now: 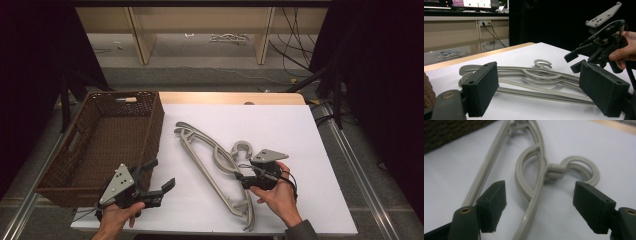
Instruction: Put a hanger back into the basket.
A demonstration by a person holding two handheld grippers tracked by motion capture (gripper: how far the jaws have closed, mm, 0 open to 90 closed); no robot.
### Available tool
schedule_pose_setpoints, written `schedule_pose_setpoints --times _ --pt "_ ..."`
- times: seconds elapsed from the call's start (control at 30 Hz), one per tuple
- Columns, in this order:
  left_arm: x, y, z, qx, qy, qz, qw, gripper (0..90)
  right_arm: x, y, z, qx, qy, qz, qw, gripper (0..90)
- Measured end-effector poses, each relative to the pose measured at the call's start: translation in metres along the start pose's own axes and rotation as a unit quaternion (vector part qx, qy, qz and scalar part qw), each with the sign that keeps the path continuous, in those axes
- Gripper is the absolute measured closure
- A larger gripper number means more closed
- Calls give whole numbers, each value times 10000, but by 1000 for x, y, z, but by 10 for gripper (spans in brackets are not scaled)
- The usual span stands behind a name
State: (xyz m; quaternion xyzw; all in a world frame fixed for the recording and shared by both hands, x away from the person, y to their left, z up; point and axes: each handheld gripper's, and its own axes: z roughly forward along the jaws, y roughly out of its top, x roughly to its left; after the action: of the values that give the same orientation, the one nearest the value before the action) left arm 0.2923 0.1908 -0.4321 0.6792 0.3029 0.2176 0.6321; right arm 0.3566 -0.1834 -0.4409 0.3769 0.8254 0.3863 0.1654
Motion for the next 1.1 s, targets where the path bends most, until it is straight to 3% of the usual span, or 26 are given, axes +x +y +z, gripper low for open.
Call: schedule_pose_setpoints --times 0.07,0.17,0.23,0.3,0.33,0.37,0.67,0.7,0.87,1.1 --pt "0 0 0 9 -1 37 10000 159 -1 1 5 157 41 -53 9999 351" --pt "-1 0 0 9 -44 38 10000 159 -2 1 12 378 141 75 9992 390" --pt "-1 0 1 8 -102 -31 9999 159 -3 0 15 330 72 18 9994 401" --pt "-2 0 2 -34 -124 -42 9999 160 -3 -1 16 609 166 27 9980 428" --pt "-2 0 1 7 -111 -7 9999 160 -2 -2 18 570 114 43 9983 442" --pt "-2 0 1 28 -96 15 9999 160 -1 -2 18 765 185 99 9969 458" --pt "-4 0 2 45 -169 101 9998 161 -7 -4 30 908 295 49 9954 540" --pt "-4 0 2 54 -178 129 9997 161 -6 -4 31 939 284 169 9950 555" --pt "-6 0 3 94 -206 167 9996 161 -7 -3 35 993 348 72 9944 663" --pt "-6 0 3 107 -238 135 9996 161 -8 0 29 971 204 190 9949 719"
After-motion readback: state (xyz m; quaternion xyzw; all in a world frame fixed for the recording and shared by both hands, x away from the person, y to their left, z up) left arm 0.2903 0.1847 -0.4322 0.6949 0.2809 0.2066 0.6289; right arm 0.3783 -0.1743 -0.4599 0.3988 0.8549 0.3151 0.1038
